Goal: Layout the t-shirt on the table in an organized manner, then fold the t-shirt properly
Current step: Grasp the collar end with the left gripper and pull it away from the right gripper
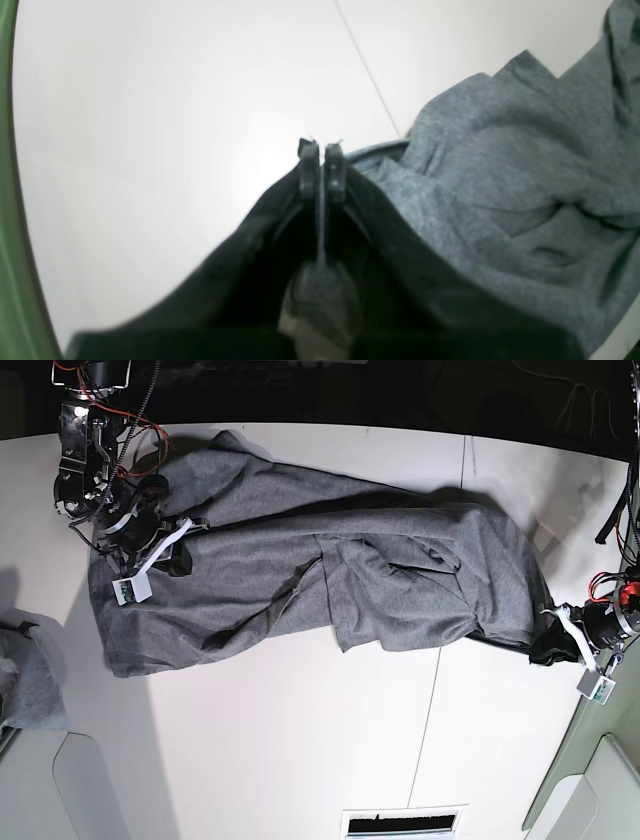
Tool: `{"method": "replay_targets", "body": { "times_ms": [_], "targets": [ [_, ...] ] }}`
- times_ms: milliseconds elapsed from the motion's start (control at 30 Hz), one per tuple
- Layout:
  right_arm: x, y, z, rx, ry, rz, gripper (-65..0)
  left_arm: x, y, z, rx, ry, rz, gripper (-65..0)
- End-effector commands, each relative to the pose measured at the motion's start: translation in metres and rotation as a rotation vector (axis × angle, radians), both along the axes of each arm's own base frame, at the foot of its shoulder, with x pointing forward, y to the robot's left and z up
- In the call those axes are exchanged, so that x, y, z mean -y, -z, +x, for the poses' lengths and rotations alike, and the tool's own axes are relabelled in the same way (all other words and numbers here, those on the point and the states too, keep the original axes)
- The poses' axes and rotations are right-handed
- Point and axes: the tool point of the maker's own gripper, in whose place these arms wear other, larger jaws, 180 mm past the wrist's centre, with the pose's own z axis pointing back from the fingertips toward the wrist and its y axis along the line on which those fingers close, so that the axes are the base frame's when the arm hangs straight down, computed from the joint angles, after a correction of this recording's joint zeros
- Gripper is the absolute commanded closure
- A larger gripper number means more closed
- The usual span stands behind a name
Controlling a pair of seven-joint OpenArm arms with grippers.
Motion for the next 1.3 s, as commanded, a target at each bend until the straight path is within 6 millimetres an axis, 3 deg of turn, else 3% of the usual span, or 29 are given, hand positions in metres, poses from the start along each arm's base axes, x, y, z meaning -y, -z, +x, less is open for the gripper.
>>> {"method": "replay_targets", "body": {
  "times_ms": [0,233,367,600,700,767,900,1067,1200,1267],
  "targets": [
    [0.005,-0.01,0.01,0.043,0.014,-0.005,0.0,-0.011,-0.029,0.012,0.074,-0.002,0.008,0.0],
    [0.033,0.004,-0.009,-0.007,0.034,-0.083,0.0,-0.057,-0.069,0.019,0.18,-0.14,-0.009,0.0],
    [0.055,0.006,-0.014,-0.021,0.058,-0.127,0.0,-0.073,-0.075,0.013,0.146,-0.197,-0.051,0.0],
    [0.048,-0.013,-0.001,0.054,0.102,0.01,0.0,-0.046,-0.061,-0.01,0.003,-0.163,-0.281,-0.7],
    [0.043,-0.02,0.004,0.08,0.118,0.063,0.0,-0.041,-0.052,-0.019,-0.03,-0.16,-0.313,-20.4],
    [0.035,-0.025,0.004,0.097,0.08,0.095,-5.3,-0.041,-0.046,-0.024,-0.047,-0.162,-0.314,-25.7],
    [0.024,-0.037,0.006,0.123,0.042,0.125,-13.6,-0.041,-0.036,-0.033,-0.076,-0.167,-0.311,-25.6],
    [0.022,-0.055,0.001,0.065,-0.037,0.036,-14.2,-0.048,-0.022,-0.05,-0.113,-0.192,-0.307,-25.6],
    [0.042,-0.074,0.001,0.05,-0.023,-0.044,-14.2,-0.061,-0.014,-0.071,-0.131,-0.245,-0.328,-25.6],
    [0.059,-0.076,0.0,0.044,0.009,-0.059,-18.2,-0.065,-0.005,-0.084,-0.158,-0.264,-0.33,-25.6]
  ]
}}
